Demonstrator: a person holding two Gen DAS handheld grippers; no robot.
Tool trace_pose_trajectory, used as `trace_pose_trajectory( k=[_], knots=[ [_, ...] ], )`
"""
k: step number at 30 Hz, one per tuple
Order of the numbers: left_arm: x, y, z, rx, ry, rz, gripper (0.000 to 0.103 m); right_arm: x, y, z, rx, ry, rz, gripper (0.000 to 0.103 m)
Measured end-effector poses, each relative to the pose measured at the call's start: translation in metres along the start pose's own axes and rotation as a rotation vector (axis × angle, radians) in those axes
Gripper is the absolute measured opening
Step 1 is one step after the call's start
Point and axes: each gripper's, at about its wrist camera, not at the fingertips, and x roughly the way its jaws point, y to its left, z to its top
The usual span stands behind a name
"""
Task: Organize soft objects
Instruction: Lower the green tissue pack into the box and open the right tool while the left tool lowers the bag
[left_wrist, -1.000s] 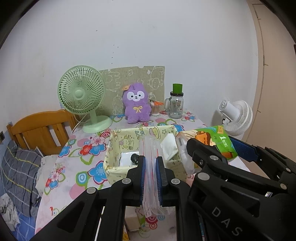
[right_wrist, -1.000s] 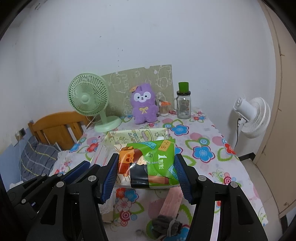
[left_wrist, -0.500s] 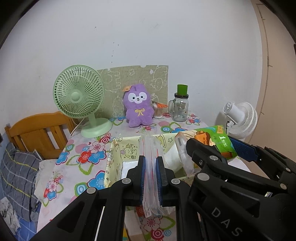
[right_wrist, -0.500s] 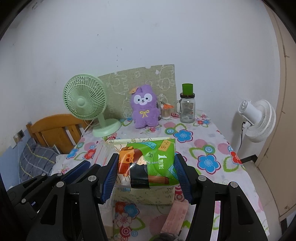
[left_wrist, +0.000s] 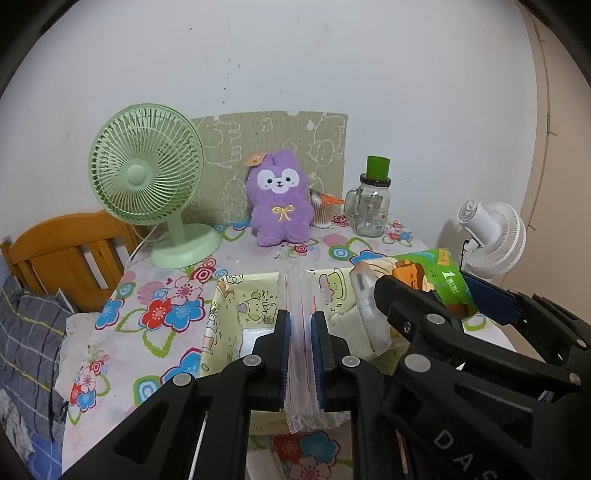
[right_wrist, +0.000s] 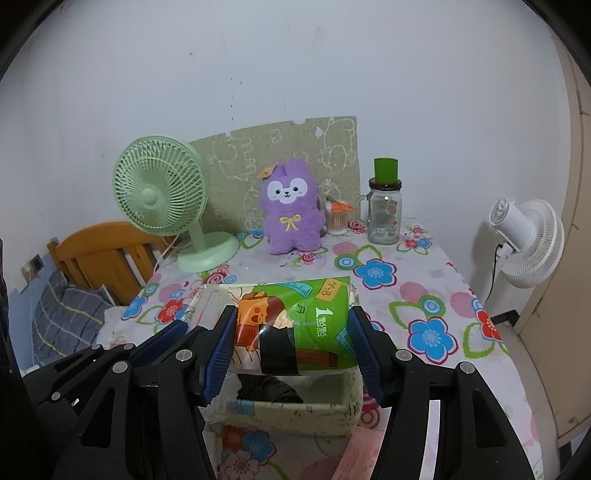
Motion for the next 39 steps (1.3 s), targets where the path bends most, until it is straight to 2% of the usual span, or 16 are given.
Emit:
trace_pose_trajectory(
  k=[11, 21, 31, 39],
  knots=[
    [0.040, 0.008, 0.006, -0.013, 0.048, 0.012, 0.009, 0.042, -0.003, 0.004, 0.022, 0.054, 0.048, 0.063],
    [0.069, 0.012, 0.011, -0.011, 0.077, 0.023, 0.014, 0.073, -0.006, 0.008, 0.020, 0.078, 0.048, 0.063],
    [0.083, 0.025, 0.005, -0.024, 0.132, 0.041, 0.040, 0.097, 0.004, 0.006, 0.010, 0.097, 0.078, 0.063],
    [0.090, 0.033, 0.001, -0.043, 0.154, 0.052, 0.053, 0.110, 0.011, 0.004, -0.013, 0.106, 0.084, 0.068]
  ],
)
